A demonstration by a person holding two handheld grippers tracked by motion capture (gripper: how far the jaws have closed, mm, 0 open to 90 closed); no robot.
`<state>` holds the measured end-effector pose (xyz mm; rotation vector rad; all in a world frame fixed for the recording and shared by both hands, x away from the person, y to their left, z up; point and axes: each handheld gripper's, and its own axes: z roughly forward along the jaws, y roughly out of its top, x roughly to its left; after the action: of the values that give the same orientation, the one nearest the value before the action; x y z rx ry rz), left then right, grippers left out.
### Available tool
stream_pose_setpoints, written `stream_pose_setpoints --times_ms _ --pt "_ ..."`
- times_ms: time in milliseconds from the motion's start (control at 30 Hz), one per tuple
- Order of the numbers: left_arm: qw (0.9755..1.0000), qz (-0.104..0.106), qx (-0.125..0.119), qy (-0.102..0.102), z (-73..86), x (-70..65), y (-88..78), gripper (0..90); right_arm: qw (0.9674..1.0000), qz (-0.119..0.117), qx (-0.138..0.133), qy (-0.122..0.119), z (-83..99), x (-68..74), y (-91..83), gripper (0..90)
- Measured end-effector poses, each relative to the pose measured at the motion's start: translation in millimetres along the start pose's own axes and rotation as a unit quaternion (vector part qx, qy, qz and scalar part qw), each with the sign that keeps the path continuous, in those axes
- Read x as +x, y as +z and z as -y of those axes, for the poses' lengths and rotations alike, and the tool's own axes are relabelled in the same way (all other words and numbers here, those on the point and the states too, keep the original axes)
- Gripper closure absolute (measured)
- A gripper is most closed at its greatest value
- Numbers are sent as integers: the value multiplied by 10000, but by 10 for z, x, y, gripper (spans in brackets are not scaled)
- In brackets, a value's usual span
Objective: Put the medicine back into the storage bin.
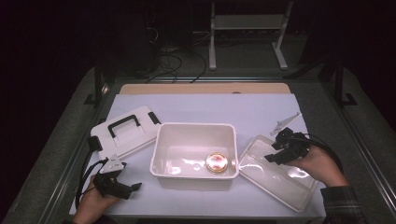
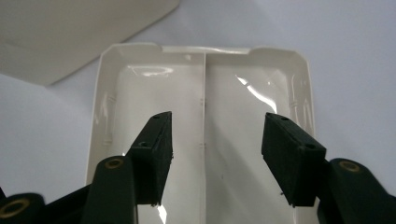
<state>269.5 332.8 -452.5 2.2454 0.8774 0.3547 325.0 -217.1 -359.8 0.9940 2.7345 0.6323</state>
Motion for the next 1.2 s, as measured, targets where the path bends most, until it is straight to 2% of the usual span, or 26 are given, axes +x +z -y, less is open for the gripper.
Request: stream_pose_setpoints --times_ms 233,400,567,767,1200 --pt "10000 2 2 -2 -1 0 0 0 9998 16 174 118 154 -21 93 506" --pt "10000 1 1 -2 0 0 0 0 9997 -49 182 185 236 -20 131 539" --pt "10000 1 4 0 0 0 0 0 9993 -86 186 311 375 -35 197 612" --pt "10000 0 3 1 0 0 0 0 9986 -239 252 409 449 -46 271 695" --pt "10000 -2 0 4 0 -1 0 0 9981 -370 271 414 525 -32 389 832"
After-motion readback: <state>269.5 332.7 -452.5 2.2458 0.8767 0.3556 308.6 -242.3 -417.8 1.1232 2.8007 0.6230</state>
